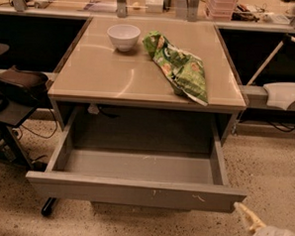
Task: Close top drawer
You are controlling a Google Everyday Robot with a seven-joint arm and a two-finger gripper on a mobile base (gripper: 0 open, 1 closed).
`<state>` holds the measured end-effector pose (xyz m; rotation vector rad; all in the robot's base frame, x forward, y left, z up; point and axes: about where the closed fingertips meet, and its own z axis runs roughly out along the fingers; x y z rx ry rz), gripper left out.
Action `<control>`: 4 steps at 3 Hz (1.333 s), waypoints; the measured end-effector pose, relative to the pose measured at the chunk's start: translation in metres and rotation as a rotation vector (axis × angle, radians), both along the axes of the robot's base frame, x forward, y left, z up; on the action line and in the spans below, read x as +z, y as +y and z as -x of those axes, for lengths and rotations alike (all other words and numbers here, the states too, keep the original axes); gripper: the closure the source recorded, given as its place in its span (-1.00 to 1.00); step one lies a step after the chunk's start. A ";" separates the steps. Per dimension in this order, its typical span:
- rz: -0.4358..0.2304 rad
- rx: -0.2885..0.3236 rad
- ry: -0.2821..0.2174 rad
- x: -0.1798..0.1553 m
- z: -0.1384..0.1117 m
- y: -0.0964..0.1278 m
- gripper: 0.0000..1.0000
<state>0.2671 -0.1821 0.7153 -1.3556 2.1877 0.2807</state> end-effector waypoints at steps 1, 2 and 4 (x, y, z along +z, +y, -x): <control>-0.130 0.113 0.075 -0.074 0.034 0.064 -1.00; -0.213 0.225 0.100 -0.117 0.036 0.129 -1.00; -0.215 0.217 -0.146 -0.086 -0.040 0.197 -1.00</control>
Offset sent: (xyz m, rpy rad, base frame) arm -0.0338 0.2079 -0.1675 0.3147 0.1179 0.3683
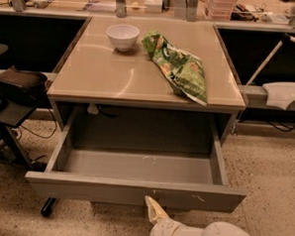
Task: Close top drawer
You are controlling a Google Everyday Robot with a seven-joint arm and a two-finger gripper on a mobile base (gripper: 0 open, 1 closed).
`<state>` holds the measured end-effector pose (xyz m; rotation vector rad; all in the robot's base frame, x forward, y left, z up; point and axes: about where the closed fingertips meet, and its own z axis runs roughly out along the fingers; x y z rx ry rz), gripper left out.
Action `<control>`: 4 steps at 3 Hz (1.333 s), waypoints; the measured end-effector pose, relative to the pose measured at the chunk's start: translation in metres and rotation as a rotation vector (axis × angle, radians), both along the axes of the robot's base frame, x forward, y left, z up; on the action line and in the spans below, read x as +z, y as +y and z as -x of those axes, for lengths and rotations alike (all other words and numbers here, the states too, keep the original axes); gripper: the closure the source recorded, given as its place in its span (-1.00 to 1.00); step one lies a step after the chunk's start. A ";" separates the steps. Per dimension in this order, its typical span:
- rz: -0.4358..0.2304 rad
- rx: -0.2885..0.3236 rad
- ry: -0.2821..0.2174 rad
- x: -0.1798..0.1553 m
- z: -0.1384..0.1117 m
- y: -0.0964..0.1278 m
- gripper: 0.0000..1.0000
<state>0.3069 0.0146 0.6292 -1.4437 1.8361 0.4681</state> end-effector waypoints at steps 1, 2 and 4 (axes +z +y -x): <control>-0.001 -0.003 0.001 -0.001 0.001 -0.004 -1.00; -0.010 -0.042 0.000 -0.010 -0.009 -0.020 -1.00; -0.020 -0.114 -0.071 0.010 -0.069 -0.022 -1.00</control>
Offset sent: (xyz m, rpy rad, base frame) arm 0.0232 -0.0436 -0.0240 0.0311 0.0040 -0.1004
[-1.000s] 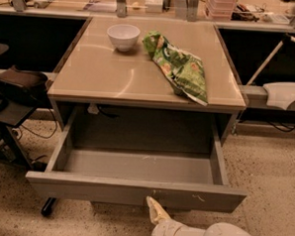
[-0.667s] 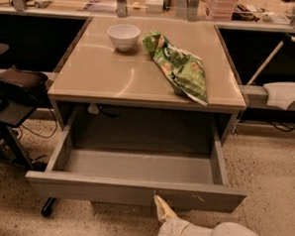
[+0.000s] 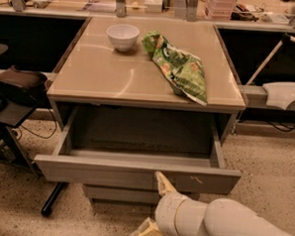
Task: Close top drawer
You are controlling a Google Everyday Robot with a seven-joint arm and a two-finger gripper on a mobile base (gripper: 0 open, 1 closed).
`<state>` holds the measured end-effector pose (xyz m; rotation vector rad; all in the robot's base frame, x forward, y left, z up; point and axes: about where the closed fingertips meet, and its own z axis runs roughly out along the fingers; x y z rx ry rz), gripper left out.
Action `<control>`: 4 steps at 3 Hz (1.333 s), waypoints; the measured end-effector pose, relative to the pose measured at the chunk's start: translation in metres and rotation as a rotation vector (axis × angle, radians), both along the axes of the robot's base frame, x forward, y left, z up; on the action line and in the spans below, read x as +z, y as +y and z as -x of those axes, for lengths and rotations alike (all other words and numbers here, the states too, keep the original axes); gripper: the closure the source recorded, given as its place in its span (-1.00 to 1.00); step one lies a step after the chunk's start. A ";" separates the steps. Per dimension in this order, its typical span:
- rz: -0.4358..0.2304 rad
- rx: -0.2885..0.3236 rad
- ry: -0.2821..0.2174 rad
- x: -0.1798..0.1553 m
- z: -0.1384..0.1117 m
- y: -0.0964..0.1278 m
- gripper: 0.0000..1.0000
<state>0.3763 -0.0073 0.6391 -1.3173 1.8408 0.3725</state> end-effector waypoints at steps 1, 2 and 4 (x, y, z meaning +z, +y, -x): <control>0.012 0.013 -0.048 0.020 -0.028 0.020 -1.00; 0.048 0.067 -0.099 0.045 -0.055 0.052 -1.00; 0.048 0.141 -0.100 0.045 -0.051 0.084 -1.00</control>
Offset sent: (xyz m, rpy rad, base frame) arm 0.0807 0.1813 0.0714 -0.0804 -0.1585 0.3565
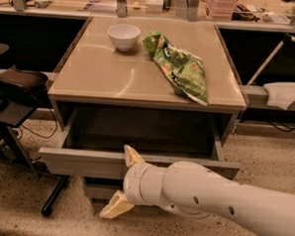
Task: Close top drawer
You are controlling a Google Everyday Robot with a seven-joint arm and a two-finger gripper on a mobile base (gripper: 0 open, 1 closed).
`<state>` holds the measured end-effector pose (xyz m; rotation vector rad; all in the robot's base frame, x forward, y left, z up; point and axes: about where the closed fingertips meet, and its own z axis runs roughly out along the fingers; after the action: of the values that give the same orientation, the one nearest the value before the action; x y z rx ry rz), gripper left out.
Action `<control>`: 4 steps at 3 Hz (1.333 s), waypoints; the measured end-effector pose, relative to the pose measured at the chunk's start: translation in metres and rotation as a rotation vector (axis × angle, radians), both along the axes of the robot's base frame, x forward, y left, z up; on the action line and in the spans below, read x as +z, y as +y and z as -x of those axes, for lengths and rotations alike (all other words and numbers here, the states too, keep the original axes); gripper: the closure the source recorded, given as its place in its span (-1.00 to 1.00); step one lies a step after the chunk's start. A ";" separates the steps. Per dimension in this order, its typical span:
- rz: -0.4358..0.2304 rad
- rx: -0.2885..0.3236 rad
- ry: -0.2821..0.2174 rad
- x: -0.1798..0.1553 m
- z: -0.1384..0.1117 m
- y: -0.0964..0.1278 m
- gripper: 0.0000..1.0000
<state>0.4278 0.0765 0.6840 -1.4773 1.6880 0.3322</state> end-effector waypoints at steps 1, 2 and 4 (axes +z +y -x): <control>-0.003 -0.059 0.023 0.002 0.006 -0.036 -1.00; -0.022 -0.168 0.055 -0.007 0.024 -0.093 -1.00; -0.018 -0.245 0.046 -0.005 0.027 -0.124 -1.00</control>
Offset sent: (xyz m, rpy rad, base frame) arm -0.0547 -0.3022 -0.0227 0.0595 0.0889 -0.6126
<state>0.4008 -0.0477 0.6792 -1.2410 1.8746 0.2488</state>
